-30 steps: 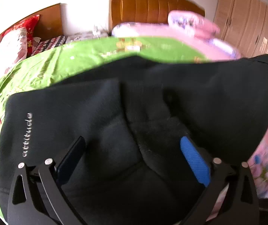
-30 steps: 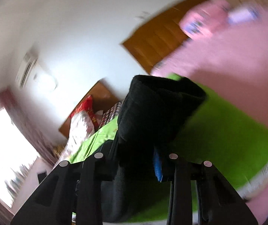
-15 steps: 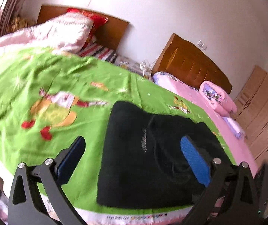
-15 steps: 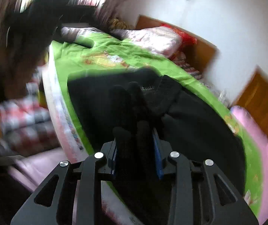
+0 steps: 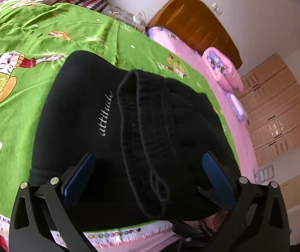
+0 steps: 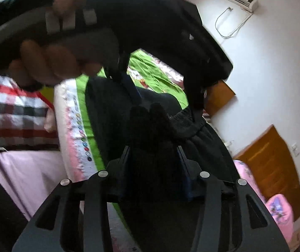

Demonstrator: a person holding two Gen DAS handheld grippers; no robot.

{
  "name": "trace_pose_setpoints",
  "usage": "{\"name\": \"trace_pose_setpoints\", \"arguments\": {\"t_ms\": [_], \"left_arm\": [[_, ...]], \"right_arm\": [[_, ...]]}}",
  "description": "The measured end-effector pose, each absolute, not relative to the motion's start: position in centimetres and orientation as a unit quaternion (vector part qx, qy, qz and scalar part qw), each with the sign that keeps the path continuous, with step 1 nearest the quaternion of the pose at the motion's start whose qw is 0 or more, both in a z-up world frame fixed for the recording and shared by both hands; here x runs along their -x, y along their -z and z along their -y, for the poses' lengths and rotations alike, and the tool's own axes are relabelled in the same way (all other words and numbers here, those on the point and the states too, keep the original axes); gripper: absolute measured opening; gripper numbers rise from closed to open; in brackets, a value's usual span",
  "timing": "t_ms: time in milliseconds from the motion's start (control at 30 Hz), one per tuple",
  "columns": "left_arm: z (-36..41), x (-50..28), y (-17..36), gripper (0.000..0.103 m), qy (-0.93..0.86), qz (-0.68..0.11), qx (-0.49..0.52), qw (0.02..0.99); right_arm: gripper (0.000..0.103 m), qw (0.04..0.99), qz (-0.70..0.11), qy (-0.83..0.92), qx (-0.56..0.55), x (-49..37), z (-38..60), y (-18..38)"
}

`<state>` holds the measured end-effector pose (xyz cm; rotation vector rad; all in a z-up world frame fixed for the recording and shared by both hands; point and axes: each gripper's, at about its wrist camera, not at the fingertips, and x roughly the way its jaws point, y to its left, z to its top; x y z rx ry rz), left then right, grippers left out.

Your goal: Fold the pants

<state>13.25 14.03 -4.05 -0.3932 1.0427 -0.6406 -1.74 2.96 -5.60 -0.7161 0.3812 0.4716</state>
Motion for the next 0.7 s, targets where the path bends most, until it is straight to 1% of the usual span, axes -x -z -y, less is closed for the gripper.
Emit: {"name": "trace_pose_setpoints", "arguments": {"t_ms": [33, 133, 233, 300, 400, 500, 567, 600, 633, 667, 700], "left_arm": [[-14.2, -13.0, 3.8, 0.101, 0.305, -0.487, 0.195, 0.795], [-15.0, -12.1, 2.6, 0.101, 0.324, -0.477, 0.216, 0.788], [-14.5, -11.9, 1.9, 0.101, 0.346, -0.489, 0.219, 0.77], [-13.3, -12.4, 2.4, 0.101, 0.37, -0.515, 0.218, 0.742], [-11.3, -14.3, 3.6, 0.101, 0.404, -0.537, 0.228, 0.704], [-9.5, -16.6, 5.2, 0.101, 0.404, -0.551, 0.247, 0.687], [-8.1, -17.5, 5.9, 0.101, 0.39, -0.557, 0.223, 0.699], [-7.6, -17.5, 6.1, 0.1, 0.383, -0.559, 0.208, 0.705], [-7.3, -17.5, 6.2, 0.095, 0.377, -0.56, 0.193, 0.712], [-7.0, -17.3, 6.2, 0.09, 0.369, -0.556, 0.176, 0.723], [-7.0, -17.1, 6.2, 0.087, 0.365, -0.553, 0.167, 0.731]], "right_arm": [[0.035, 0.901, -0.178, -0.231, 0.321, 1.5, -2.4, 5.1], [0.031, 0.919, -0.15, -0.223, 0.289, 1.8, -1.3, 4.2], [0.03, 0.933, -0.126, -0.21, 0.264, 2.0, -0.7, 3.1], [0.03, 0.936, -0.116, -0.207, 0.26, 2.6, -0.9, 2.5], [0.03, 0.931, -0.12, -0.216, 0.269, 2.6, -1.3, 2.9], [0.032, 0.913, -0.15, -0.238, 0.296, 2.9, -1.6, 3.8], [0.04, 0.901, -0.149, -0.247, 0.323, 3.5, -2.1, 4.4], [0.058, 0.896, -0.151, -0.262, 0.325, 3.7, -2.2, 4.4], [0.072, 0.894, -0.147, -0.274, 0.323, 4.3, -1.9, 4.1], [0.074, 0.895, -0.141, -0.277, 0.319, 4.6, -1.7, 3.8], [0.075, 0.897, -0.138, -0.28, 0.311, 5.0, -1.1, 3.4]]}}
